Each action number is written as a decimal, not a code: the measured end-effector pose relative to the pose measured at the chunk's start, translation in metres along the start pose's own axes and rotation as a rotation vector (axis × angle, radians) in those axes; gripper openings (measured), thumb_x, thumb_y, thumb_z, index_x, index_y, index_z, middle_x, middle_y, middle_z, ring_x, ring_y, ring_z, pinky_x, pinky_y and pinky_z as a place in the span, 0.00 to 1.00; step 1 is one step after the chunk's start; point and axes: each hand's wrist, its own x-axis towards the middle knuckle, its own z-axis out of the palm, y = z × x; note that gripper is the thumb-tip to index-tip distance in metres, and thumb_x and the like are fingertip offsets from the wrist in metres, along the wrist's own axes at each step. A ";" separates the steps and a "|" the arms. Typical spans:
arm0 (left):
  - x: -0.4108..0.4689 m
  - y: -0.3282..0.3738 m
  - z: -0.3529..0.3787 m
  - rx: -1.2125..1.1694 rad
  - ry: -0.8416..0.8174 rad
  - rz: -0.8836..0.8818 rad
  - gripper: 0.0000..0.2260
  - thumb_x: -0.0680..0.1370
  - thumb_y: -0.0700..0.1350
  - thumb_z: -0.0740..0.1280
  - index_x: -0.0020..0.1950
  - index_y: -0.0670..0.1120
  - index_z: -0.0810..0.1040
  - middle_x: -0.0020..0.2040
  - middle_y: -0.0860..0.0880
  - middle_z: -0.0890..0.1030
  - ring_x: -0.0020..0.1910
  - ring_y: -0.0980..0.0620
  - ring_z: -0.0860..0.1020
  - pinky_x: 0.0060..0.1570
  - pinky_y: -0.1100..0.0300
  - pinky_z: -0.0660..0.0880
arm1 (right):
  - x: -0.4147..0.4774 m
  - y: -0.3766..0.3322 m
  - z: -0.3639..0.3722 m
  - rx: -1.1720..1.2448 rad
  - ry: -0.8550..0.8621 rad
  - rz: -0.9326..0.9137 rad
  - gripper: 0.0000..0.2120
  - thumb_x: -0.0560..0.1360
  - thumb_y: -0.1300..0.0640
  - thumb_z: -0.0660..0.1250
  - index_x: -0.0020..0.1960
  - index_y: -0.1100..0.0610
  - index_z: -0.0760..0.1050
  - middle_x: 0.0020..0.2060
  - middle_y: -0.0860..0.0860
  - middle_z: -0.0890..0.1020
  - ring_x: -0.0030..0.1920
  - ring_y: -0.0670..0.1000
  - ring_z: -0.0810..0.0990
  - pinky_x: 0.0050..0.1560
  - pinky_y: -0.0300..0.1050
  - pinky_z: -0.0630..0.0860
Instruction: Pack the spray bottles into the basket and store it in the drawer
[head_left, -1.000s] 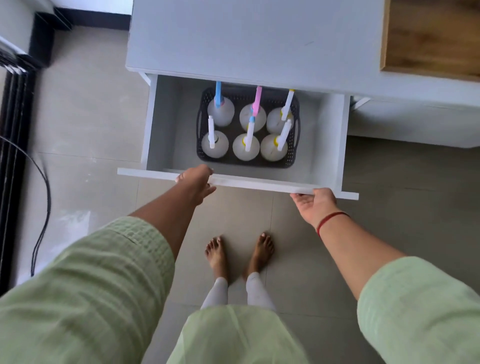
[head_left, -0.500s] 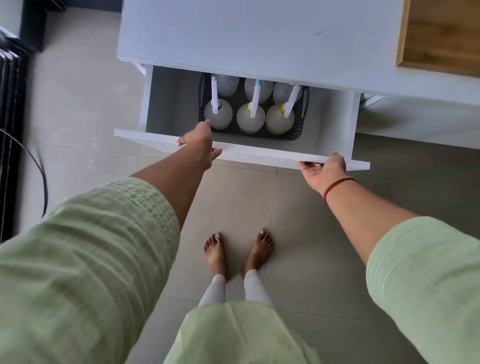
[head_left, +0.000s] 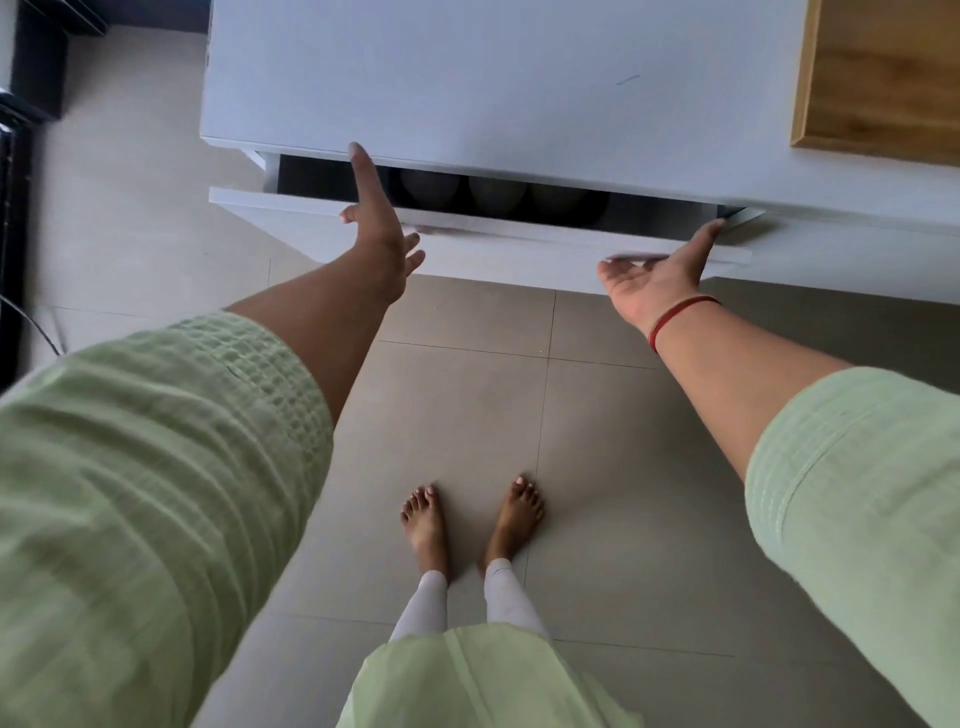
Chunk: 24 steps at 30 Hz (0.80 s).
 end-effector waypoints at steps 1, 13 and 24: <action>0.004 -0.006 0.000 0.022 0.064 0.023 0.20 0.85 0.34 0.44 0.78 0.35 0.52 0.79 0.39 0.58 0.77 0.44 0.60 0.76 0.54 0.56 | 0.000 -0.003 0.004 0.002 -0.011 -0.012 0.46 0.73 0.28 0.54 0.77 0.61 0.55 0.67 0.65 0.70 0.67 0.62 0.72 0.69 0.55 0.71; 0.016 -0.023 0.006 0.113 0.279 -0.051 0.19 0.85 0.35 0.45 0.77 0.36 0.56 0.78 0.40 0.61 0.76 0.44 0.62 0.75 0.54 0.57 | 0.005 -0.016 0.024 -0.046 -0.161 -0.052 0.43 0.74 0.27 0.50 0.80 0.51 0.48 0.76 0.61 0.62 0.76 0.62 0.62 0.74 0.57 0.59; 0.000 -0.010 -0.017 0.375 0.200 0.287 0.21 0.86 0.38 0.46 0.79 0.37 0.51 0.81 0.41 0.56 0.79 0.45 0.58 0.77 0.56 0.56 | -0.027 -0.014 0.006 -0.075 -0.132 -0.017 0.44 0.74 0.27 0.50 0.80 0.53 0.49 0.76 0.63 0.62 0.75 0.64 0.64 0.74 0.57 0.61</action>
